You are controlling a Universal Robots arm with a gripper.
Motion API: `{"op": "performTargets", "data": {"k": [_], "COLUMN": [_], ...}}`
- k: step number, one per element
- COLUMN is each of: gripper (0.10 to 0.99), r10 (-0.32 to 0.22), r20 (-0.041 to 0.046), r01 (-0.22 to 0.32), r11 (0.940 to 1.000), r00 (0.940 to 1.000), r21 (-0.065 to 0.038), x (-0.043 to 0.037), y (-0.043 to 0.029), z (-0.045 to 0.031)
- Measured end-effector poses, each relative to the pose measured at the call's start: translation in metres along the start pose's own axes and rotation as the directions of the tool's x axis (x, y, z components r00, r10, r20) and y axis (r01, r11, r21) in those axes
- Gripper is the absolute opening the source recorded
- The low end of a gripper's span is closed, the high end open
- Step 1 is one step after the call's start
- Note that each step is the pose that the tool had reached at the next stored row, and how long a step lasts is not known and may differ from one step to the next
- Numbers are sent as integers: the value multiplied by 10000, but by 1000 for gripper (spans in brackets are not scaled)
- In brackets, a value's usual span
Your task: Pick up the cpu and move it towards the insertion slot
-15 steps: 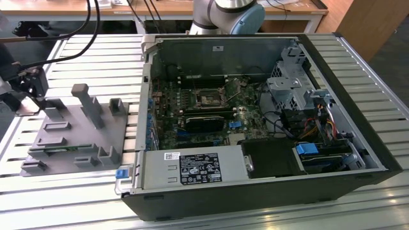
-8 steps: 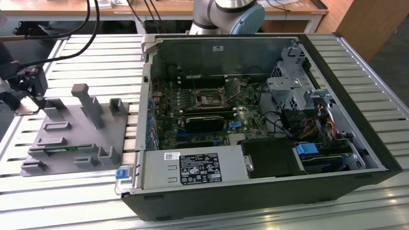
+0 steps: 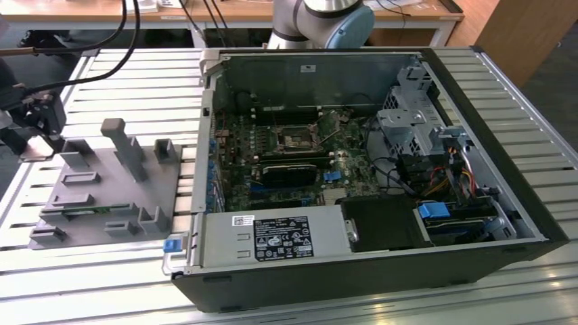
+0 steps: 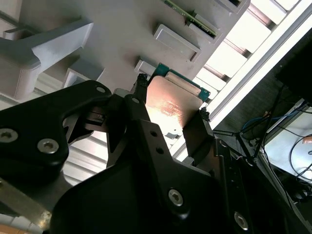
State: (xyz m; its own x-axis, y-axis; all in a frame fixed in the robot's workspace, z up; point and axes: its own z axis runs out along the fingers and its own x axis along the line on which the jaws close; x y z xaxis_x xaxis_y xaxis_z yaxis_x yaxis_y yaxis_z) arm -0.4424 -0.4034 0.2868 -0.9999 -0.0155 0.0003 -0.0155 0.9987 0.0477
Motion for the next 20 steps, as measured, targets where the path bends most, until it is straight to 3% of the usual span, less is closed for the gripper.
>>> {"op": "performTargets", "data": {"k": [20], "gripper": [545], "r10": [0], "r20": [1], "r01": [0], "r11": [10000], "r00": [10000], "r21": [-1], "x": [0], "y": [4], "z": [-76]}}
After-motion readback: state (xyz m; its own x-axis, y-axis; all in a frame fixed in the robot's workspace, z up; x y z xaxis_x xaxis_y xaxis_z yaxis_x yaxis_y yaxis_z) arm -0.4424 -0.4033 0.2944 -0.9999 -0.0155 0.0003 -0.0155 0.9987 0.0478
